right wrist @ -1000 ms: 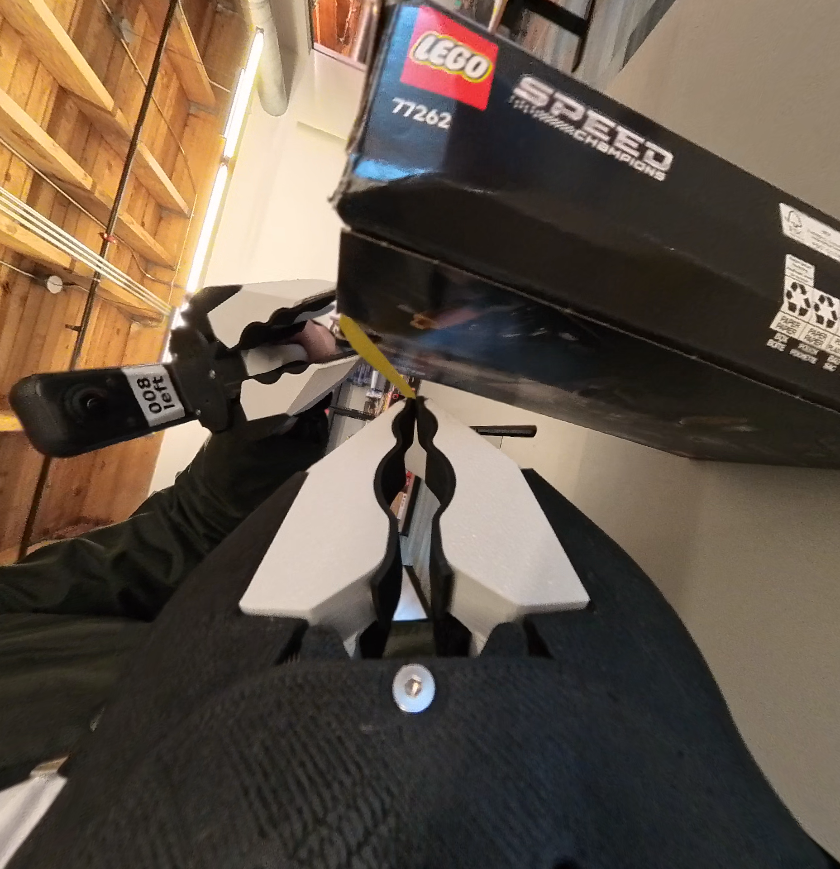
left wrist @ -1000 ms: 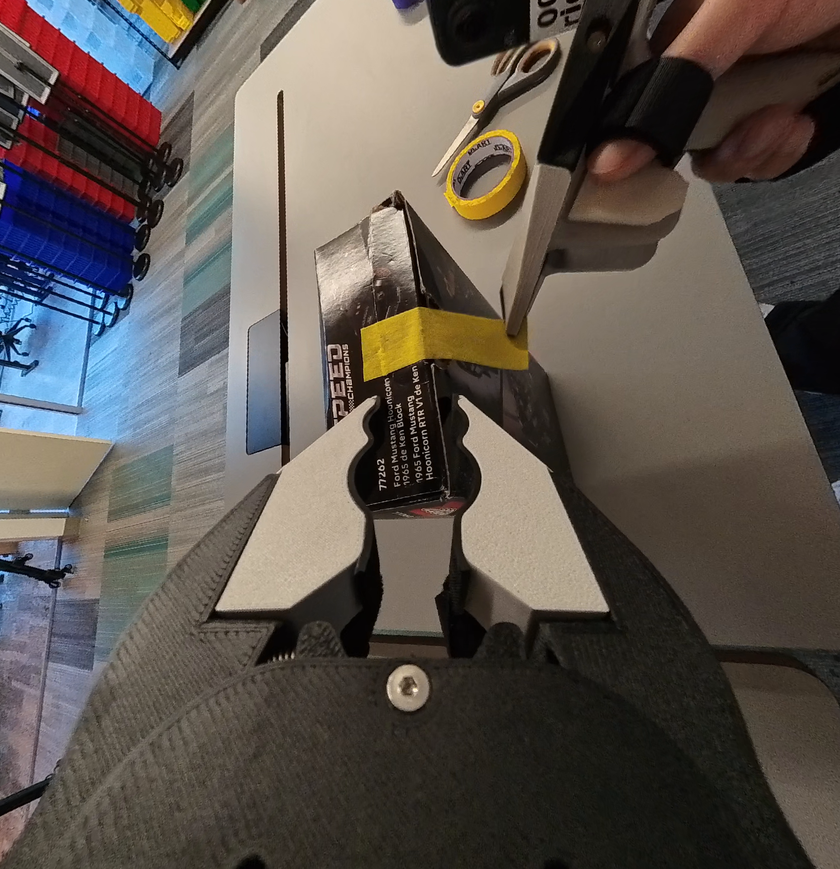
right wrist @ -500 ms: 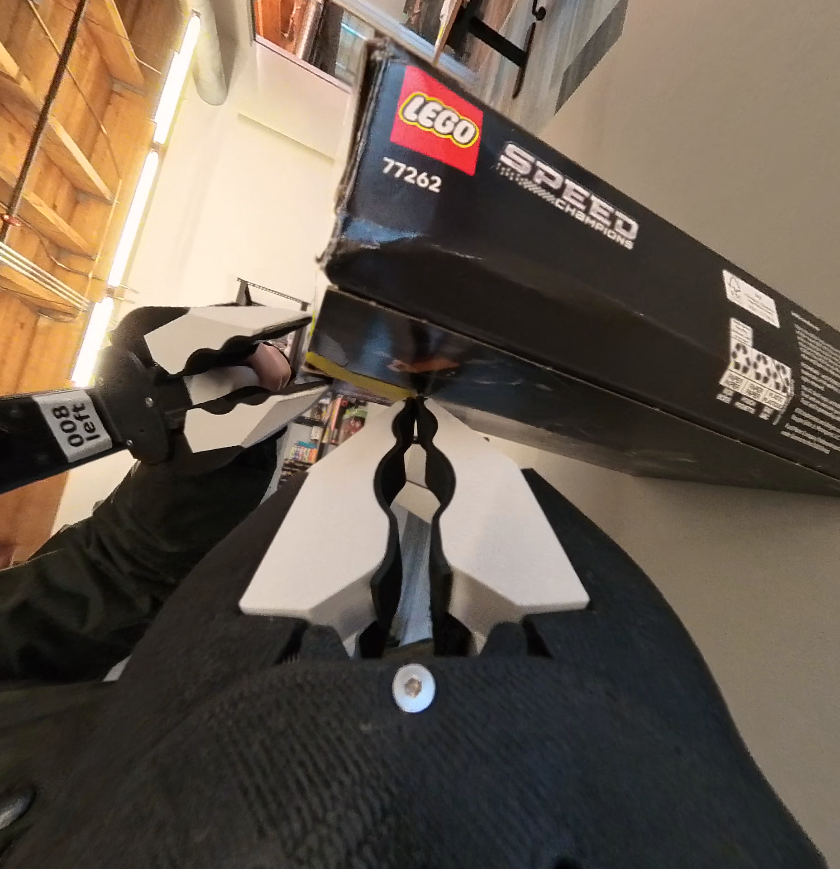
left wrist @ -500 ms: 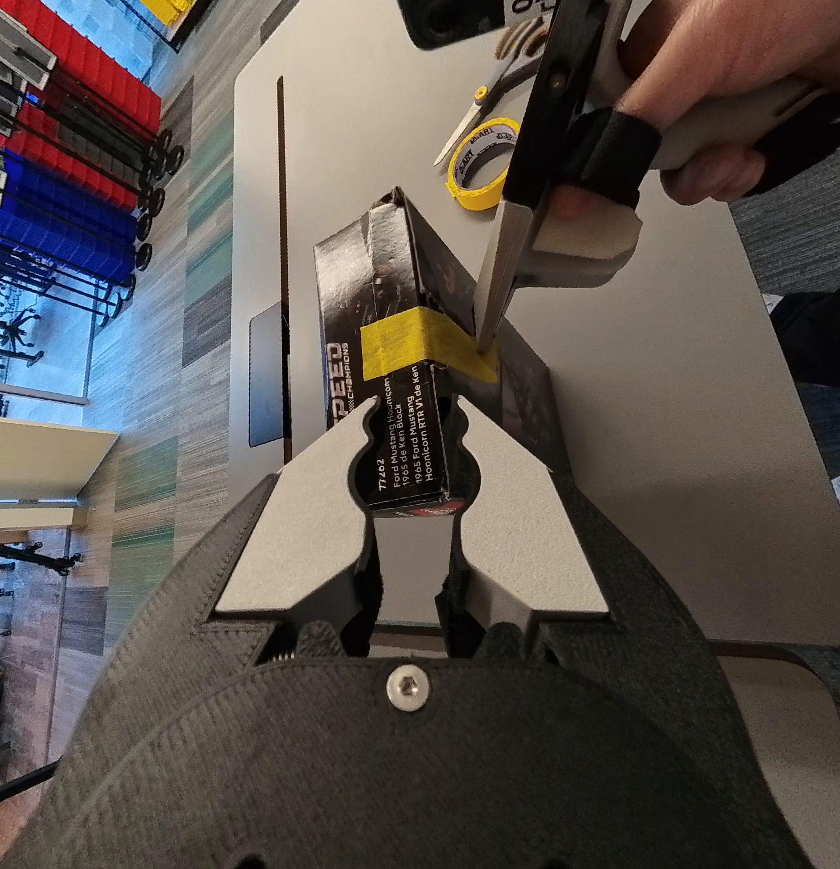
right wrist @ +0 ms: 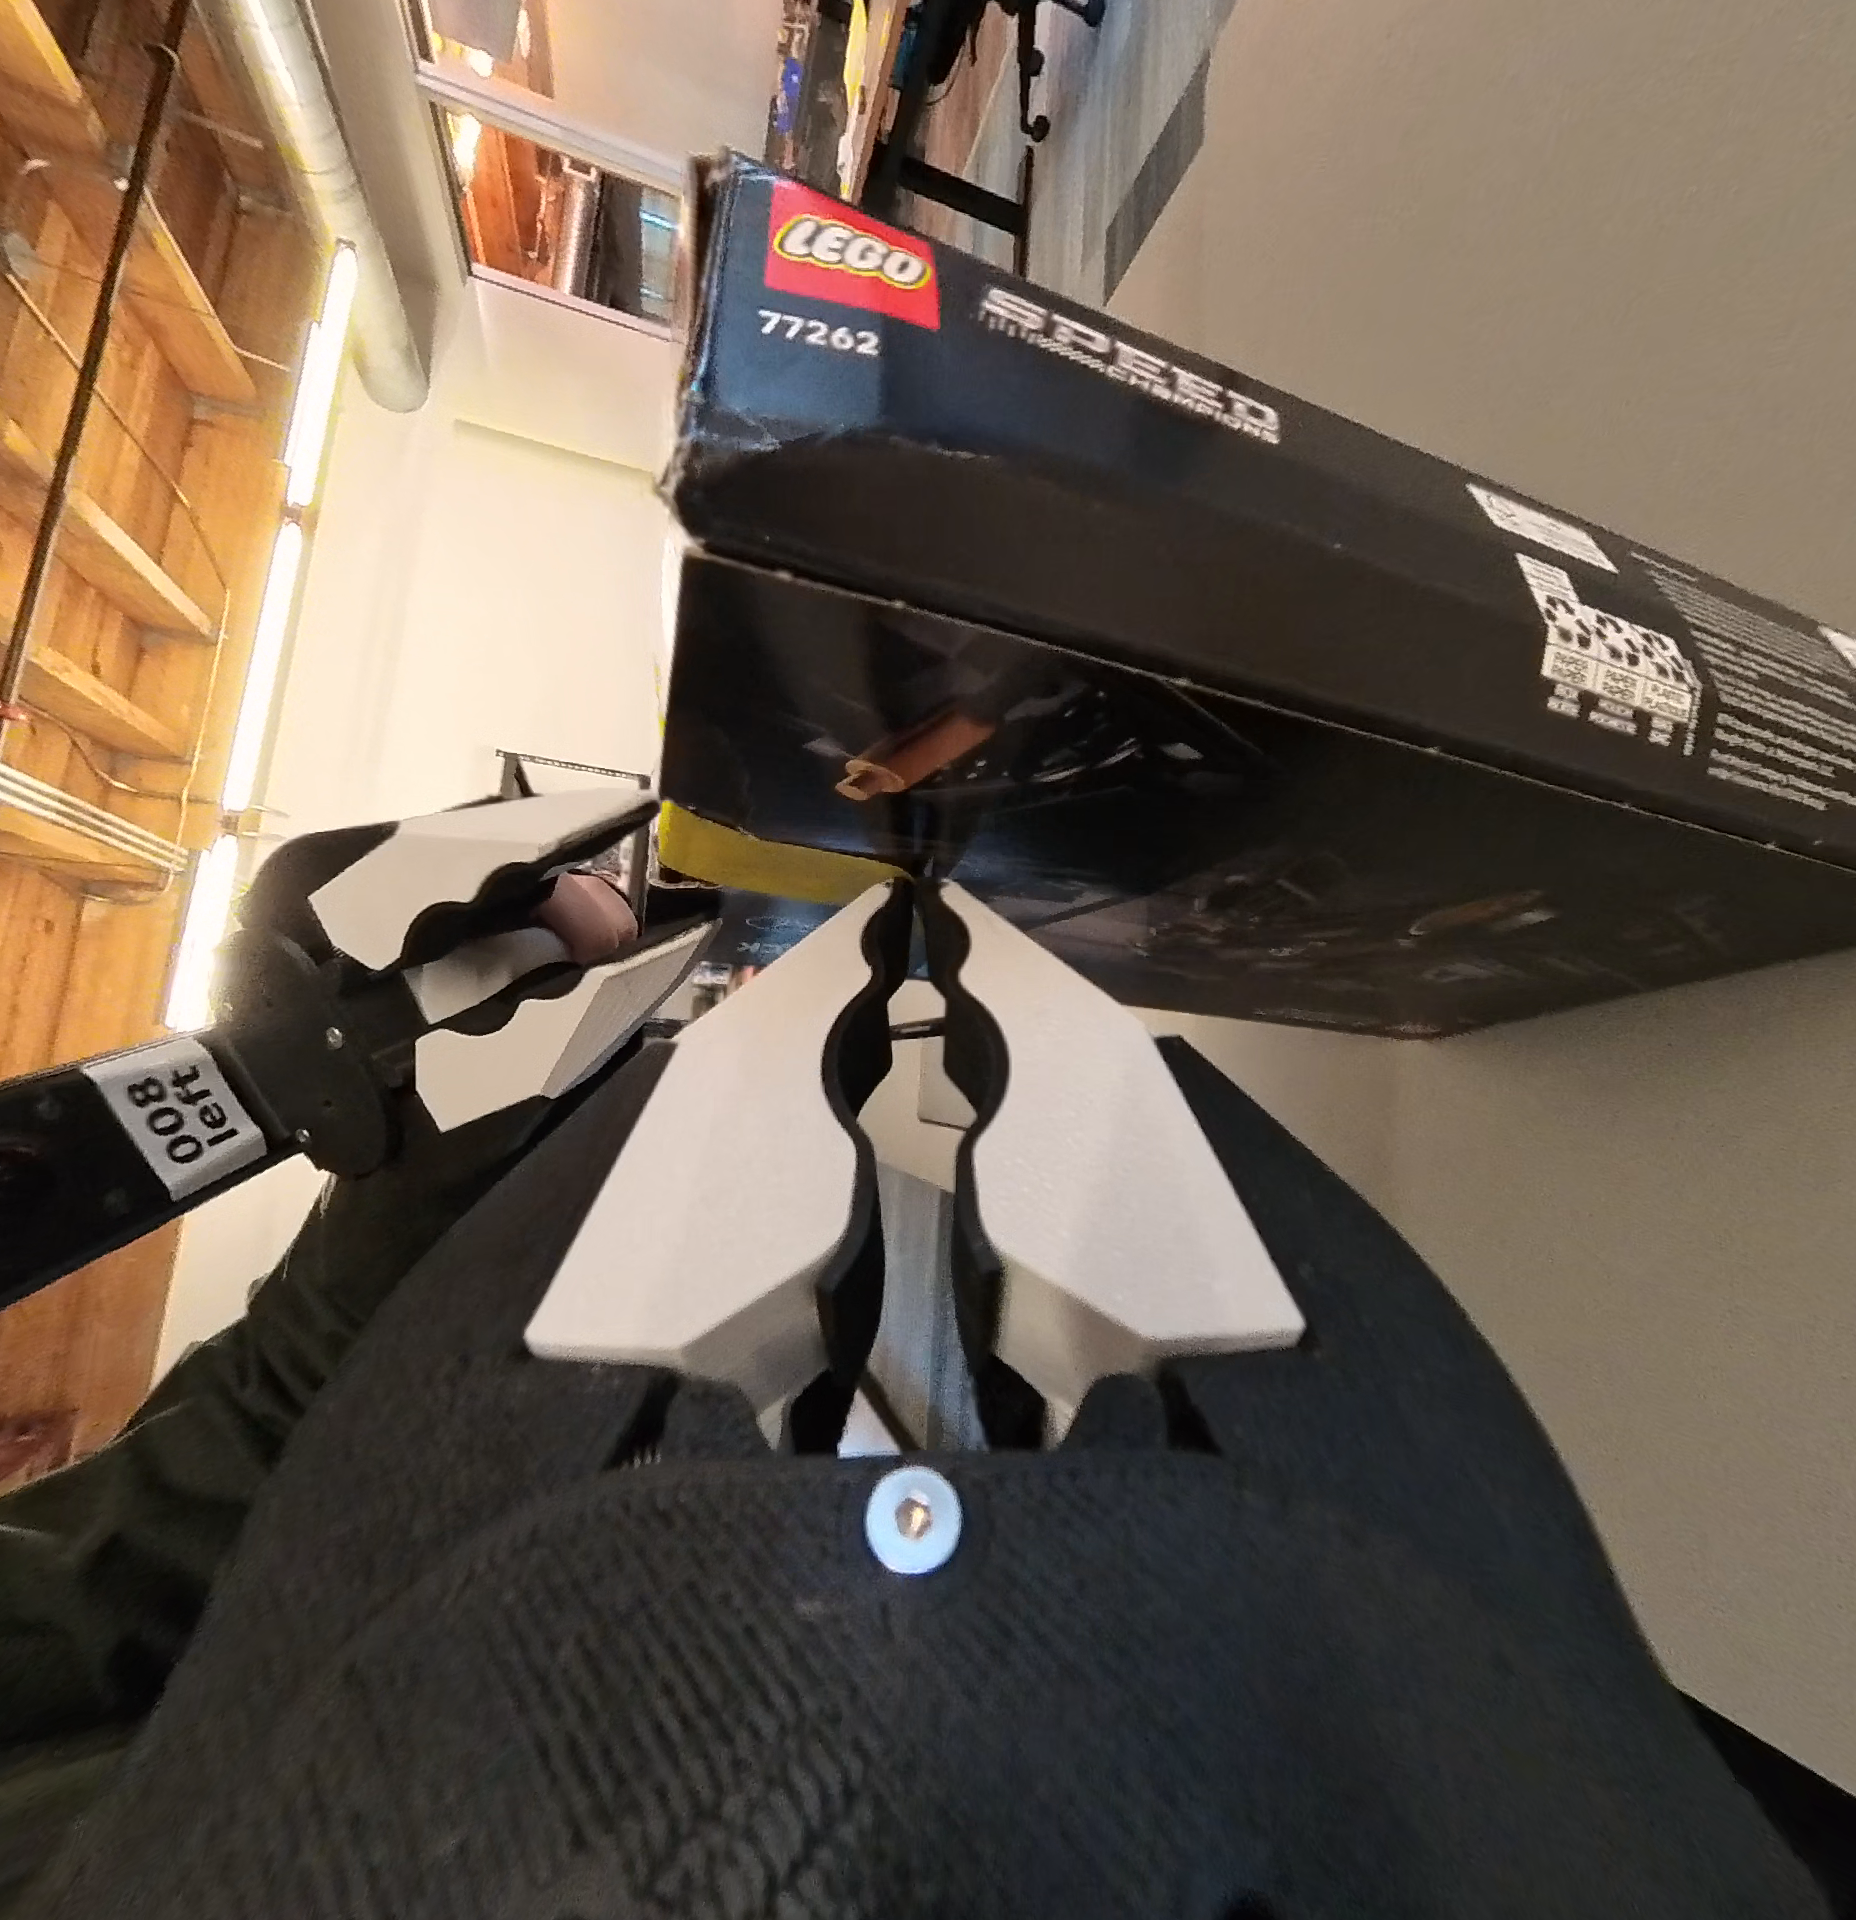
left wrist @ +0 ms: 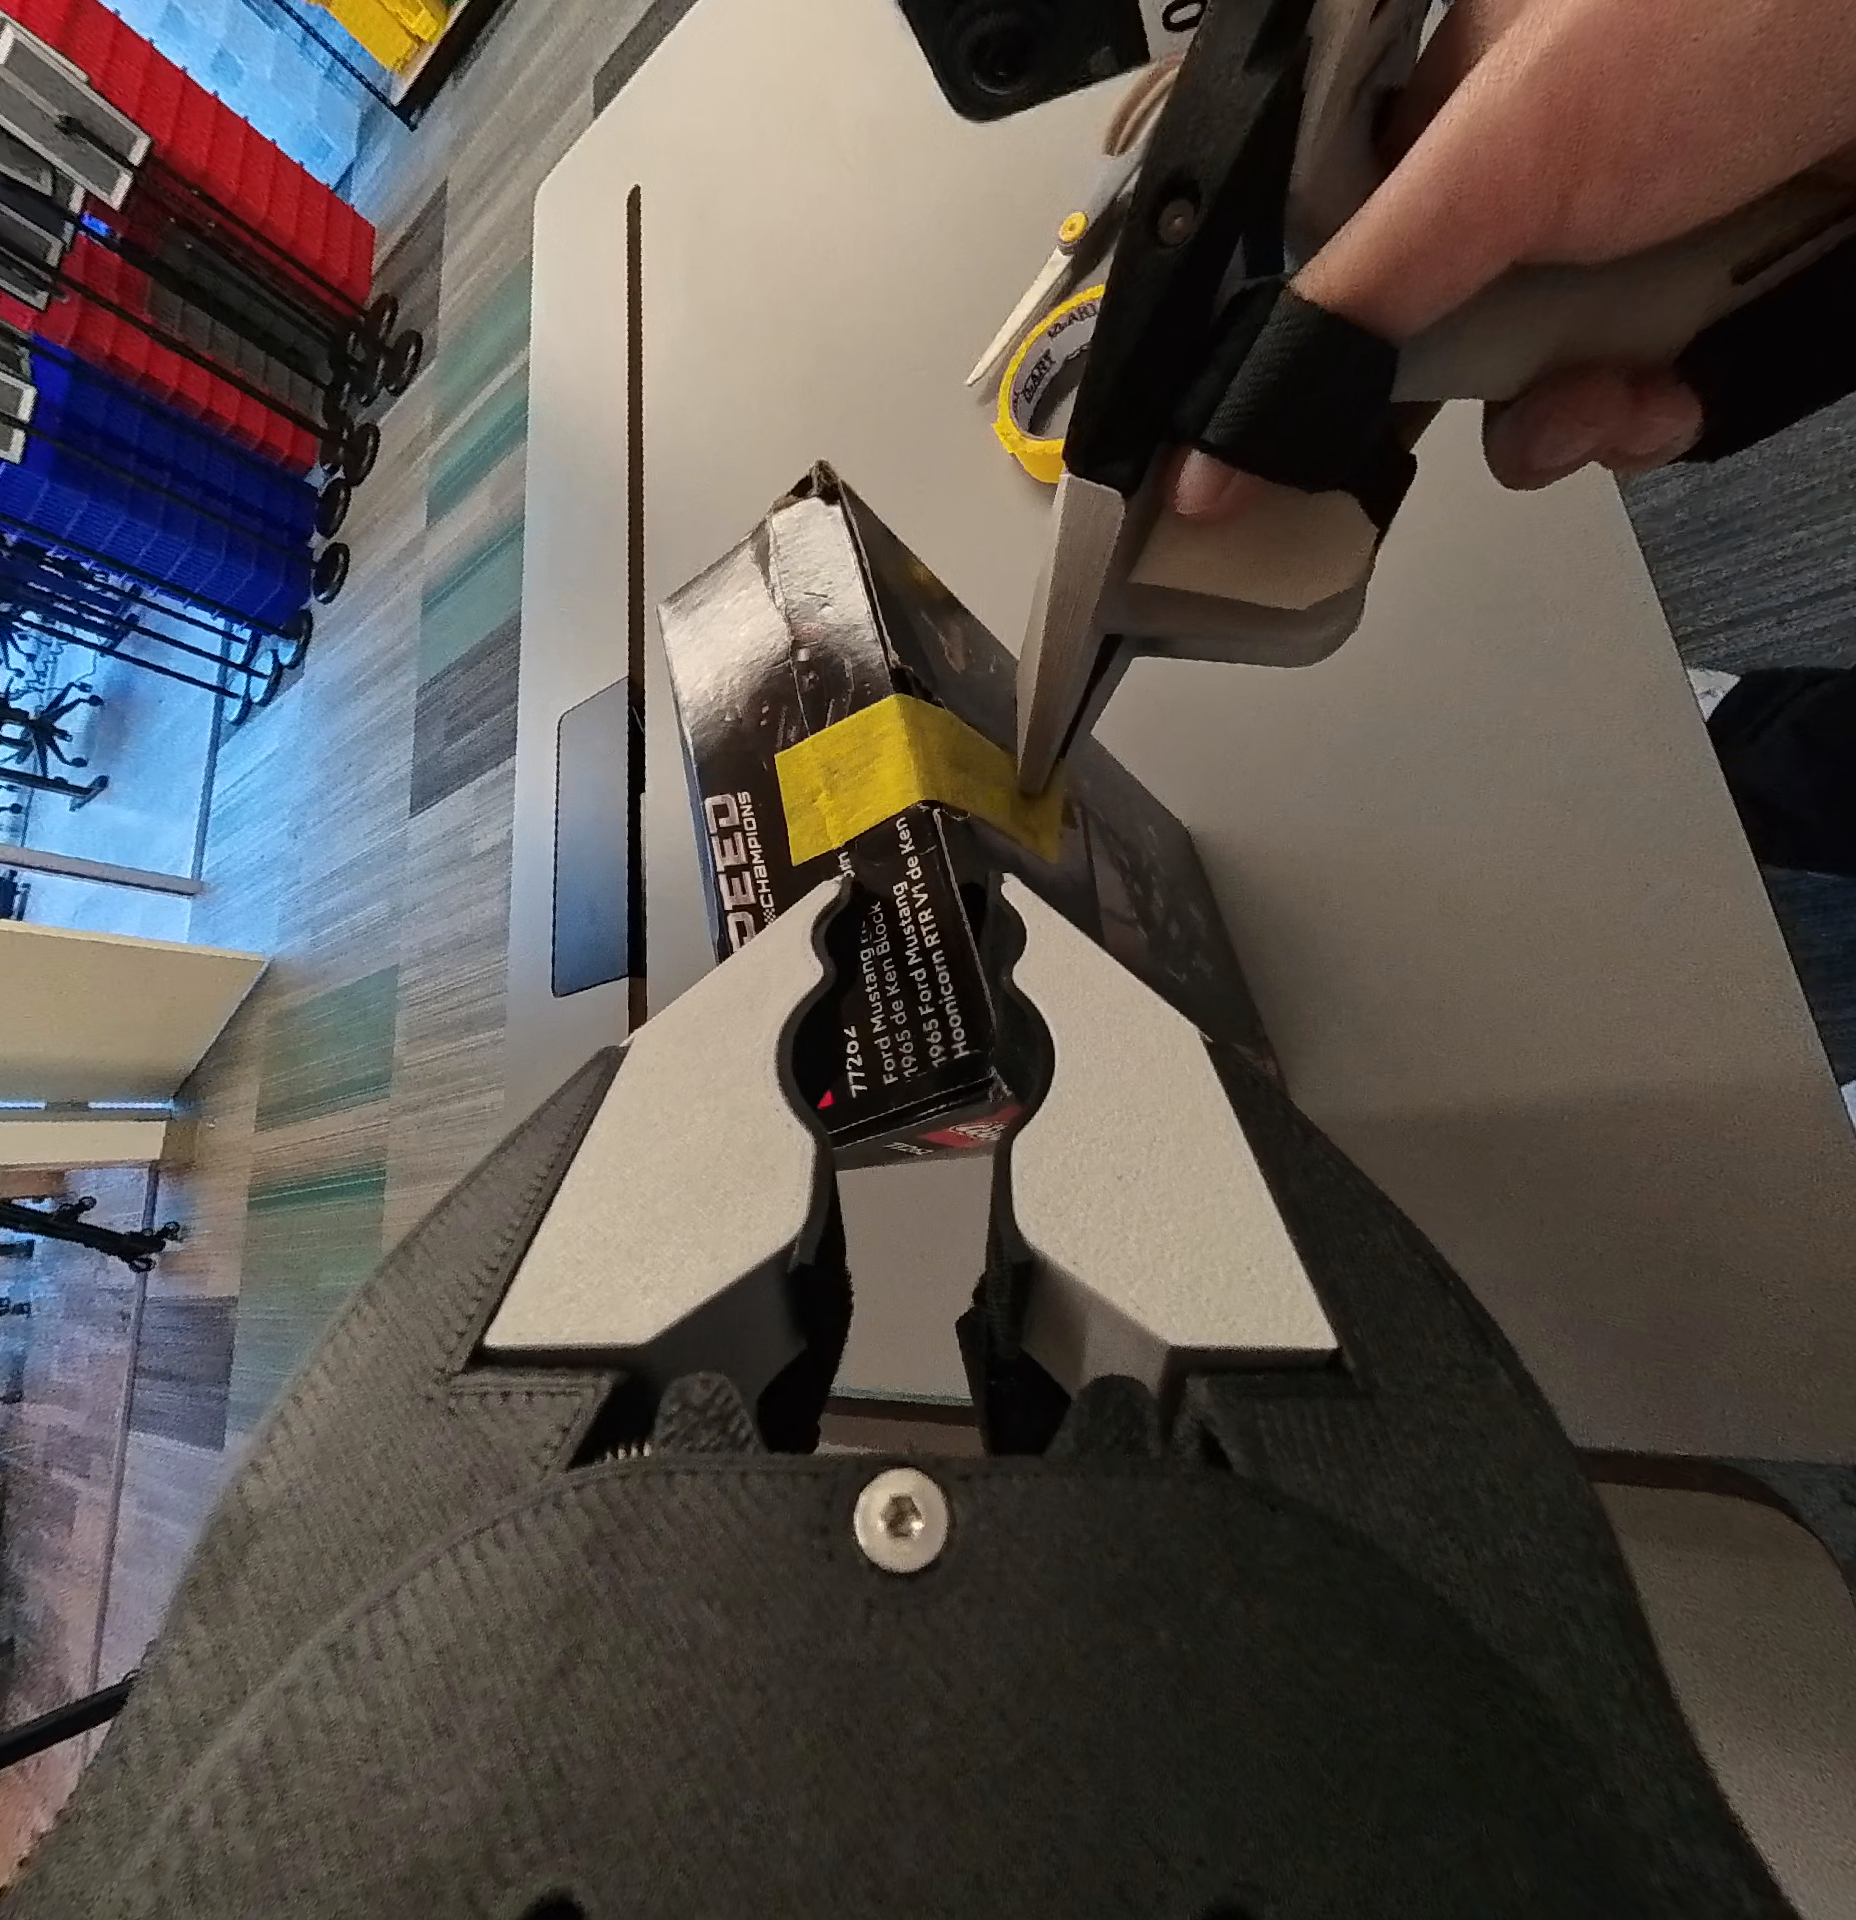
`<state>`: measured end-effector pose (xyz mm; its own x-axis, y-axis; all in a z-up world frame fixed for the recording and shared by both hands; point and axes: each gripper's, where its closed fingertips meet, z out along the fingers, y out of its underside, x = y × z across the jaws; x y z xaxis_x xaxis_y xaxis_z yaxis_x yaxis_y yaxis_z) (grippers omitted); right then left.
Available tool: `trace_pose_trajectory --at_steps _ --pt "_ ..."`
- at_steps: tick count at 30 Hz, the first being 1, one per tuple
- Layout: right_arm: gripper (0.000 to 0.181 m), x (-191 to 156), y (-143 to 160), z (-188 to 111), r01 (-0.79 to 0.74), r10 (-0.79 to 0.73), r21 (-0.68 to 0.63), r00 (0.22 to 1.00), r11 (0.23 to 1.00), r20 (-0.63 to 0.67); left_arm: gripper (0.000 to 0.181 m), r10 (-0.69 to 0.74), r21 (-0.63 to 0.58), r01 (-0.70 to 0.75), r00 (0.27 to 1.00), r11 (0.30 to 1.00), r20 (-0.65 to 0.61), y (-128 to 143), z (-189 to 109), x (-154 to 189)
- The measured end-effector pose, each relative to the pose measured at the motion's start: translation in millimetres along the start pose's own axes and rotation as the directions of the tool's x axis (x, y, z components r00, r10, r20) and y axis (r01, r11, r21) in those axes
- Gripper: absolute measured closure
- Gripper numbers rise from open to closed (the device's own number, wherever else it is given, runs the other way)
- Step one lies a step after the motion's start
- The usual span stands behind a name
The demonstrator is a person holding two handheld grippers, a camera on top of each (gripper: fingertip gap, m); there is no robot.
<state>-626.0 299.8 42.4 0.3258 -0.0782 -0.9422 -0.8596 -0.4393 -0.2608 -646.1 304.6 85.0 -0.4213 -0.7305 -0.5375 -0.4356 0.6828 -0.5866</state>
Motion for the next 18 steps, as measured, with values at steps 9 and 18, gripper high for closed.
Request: trace_pose_trajectory --at_steps 9,18 --pt "0.132 31.0 6.4 -2.4 -0.051 0.046 -0.024 0.985 0.998 -0.165 0.161 0.011 0.015 -0.011 1.000 1.000 -0.002 -2.5 0.3 2.7" --pt "0.181 8.2 6.1 -22.4 0.206 -0.204 0.076 0.978 0.976 -0.029 0.160 0.019 0.011 -0.019 1.000 1.000 0.000 -1.3 0.6 0.8"
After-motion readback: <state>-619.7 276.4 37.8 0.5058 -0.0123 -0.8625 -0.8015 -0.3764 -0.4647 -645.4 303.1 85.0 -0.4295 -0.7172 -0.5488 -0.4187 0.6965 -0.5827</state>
